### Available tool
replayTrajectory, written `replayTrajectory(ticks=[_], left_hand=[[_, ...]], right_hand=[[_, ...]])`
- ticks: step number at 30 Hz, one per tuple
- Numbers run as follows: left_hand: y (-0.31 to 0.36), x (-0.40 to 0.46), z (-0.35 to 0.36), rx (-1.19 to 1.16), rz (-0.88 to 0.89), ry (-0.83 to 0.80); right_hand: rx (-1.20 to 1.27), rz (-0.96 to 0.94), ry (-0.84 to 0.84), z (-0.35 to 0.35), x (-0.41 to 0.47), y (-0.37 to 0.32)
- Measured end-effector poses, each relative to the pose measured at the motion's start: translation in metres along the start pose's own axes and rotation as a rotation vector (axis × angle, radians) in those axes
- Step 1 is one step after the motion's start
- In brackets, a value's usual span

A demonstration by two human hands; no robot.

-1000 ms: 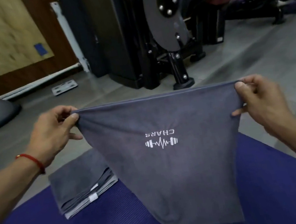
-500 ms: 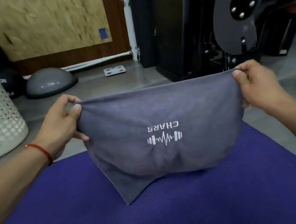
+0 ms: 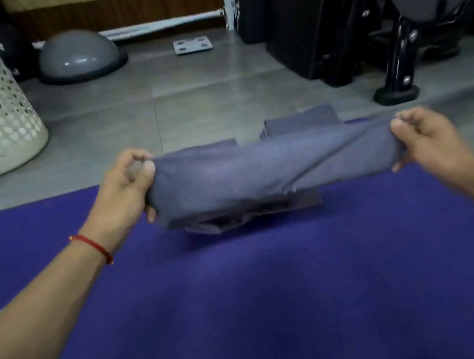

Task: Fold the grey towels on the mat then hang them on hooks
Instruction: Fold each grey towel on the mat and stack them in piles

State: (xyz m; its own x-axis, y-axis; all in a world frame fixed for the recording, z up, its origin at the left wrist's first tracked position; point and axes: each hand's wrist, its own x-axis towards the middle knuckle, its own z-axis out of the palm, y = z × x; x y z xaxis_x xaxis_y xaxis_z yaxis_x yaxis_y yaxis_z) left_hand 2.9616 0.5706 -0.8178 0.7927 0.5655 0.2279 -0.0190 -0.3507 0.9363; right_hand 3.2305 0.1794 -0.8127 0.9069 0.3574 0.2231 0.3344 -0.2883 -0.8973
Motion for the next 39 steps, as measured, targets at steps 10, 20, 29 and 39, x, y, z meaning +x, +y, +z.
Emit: replayTrajectory(ticks=[10, 20, 29, 39], left_hand=[[-0.161, -0.212, 0.030, 0.088, -0.552, -0.349], [-0.156, -0.277, 0.003, 0.507, 0.100, -0.805], [-0.145, -0.225, 0.027, 0.582, -0.157, -1.277], [-0.191, 0.002, 0.081, 0.646, -0.798, -0.052]], right_hand=[[-0.436, 0.300, -0.662, -0.005, -0.167, 0.166], [-0.695, 0.093, -1.074, -0.044, -0.209, 0.157], [-0.884, -0.012, -1.412, -0.016, -0.192, 0.157], [-0.663, 0.468, -0.514, 0.089, -0.018, 0.166]])
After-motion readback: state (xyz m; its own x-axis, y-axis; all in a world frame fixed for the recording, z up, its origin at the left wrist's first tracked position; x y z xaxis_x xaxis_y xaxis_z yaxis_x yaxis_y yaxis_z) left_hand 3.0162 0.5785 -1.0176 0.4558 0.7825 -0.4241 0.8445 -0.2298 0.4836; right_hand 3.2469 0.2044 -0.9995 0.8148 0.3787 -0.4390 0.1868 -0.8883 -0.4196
